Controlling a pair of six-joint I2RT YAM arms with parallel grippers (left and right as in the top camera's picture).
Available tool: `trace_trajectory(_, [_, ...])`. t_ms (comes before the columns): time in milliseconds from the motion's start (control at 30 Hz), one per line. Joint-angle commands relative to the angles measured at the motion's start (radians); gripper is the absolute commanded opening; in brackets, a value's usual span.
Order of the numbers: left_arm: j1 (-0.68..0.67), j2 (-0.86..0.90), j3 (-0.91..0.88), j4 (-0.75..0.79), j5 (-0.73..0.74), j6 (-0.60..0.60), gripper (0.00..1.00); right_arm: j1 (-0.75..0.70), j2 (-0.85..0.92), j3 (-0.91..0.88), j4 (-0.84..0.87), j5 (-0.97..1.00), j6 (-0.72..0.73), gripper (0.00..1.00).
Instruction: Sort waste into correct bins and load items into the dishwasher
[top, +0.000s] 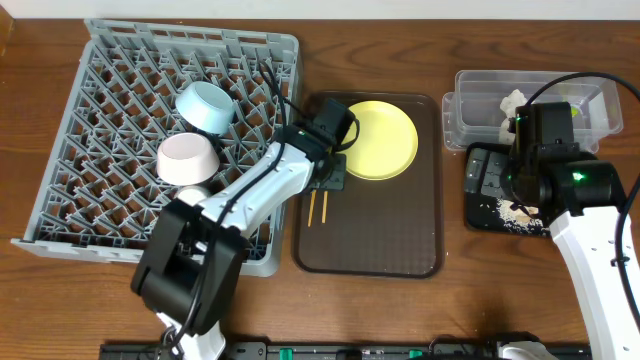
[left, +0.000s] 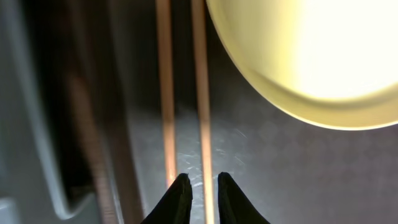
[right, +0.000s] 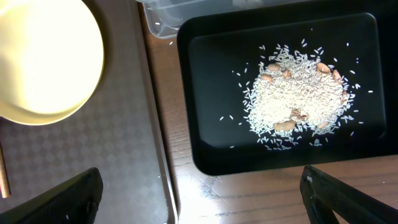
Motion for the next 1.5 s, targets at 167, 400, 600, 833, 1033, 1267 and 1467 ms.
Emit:
trace_trajectory(167, [-0.017,0.091,-0.01,0.004,0.046,-0.02,0.17,-0.006,0.001,0.001,-0.001,-0.005,-0.005,0.99])
trace_trajectory(400, [-0.017,0.151,-0.01,0.027,0.046,-0.02,0.17,-0.006,0.001,0.001,-0.001,-0.005,-0.005,0.99])
trace_trajectory(600, [-0.017,0.15,-0.009,0.009,0.046,-0.019,0.06,-0.006,0.001,0.001,-0.003,-0.005,-0.005,0.99])
trace_trajectory(833, [-0.001,-0.016,0.018,-0.089,0.01,0.054,0.06,-0.006,0.001,0.001,-0.008,-0.005,-0.005,0.99])
trace_trajectory(1033, [0.067,-0.266,0.019,-0.154,-0.026,0.139,0.06,-0.006,0.001,0.001,-0.008,-0.005,-0.005,0.99])
trace_trajectory(1267, [0.228,-0.357,0.019,-0.193,-0.085,0.192,0.06,-0.006,0.001,0.001,-0.008,-0.005,-0.005,0.99])
trace_trajectory(1467, [0.256,-0.226,0.019,-0.202,-0.08,0.192,0.06,-0.006,0.001,0.001,-0.007,-0.024,-0.005,0.99])
